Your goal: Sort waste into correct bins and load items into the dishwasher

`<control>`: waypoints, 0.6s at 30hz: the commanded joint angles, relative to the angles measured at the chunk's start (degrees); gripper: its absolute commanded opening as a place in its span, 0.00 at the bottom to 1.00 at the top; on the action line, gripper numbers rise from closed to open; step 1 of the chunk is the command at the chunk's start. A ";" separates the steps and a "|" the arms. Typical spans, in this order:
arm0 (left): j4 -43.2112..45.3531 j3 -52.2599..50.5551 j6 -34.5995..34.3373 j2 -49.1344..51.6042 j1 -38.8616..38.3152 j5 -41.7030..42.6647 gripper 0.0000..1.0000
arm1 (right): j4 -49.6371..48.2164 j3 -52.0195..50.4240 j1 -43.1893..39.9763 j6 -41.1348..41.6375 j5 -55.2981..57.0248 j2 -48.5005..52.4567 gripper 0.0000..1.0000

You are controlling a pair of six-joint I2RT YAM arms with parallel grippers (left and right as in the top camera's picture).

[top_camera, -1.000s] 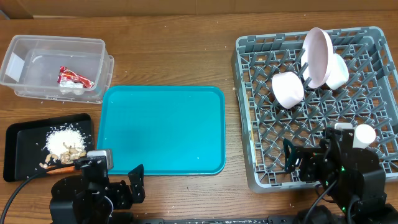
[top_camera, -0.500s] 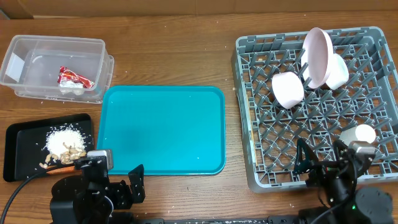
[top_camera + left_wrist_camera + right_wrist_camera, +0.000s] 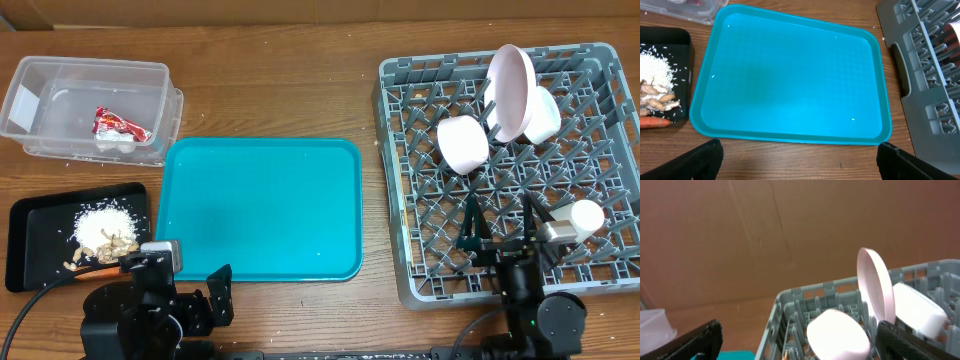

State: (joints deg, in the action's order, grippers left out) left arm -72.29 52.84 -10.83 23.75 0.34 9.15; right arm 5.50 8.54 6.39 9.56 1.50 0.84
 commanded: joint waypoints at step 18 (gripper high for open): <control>0.09 -0.24 -0.98 -0.20 -0.15 -0.61 1.00 | -0.68 -8.11 -0.70 -6.19 -1.55 -0.68 1.00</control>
State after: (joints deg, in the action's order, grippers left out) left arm -72.31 52.84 -10.83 23.75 0.34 8.99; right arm 5.21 1.06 6.00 3.64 0.27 0.73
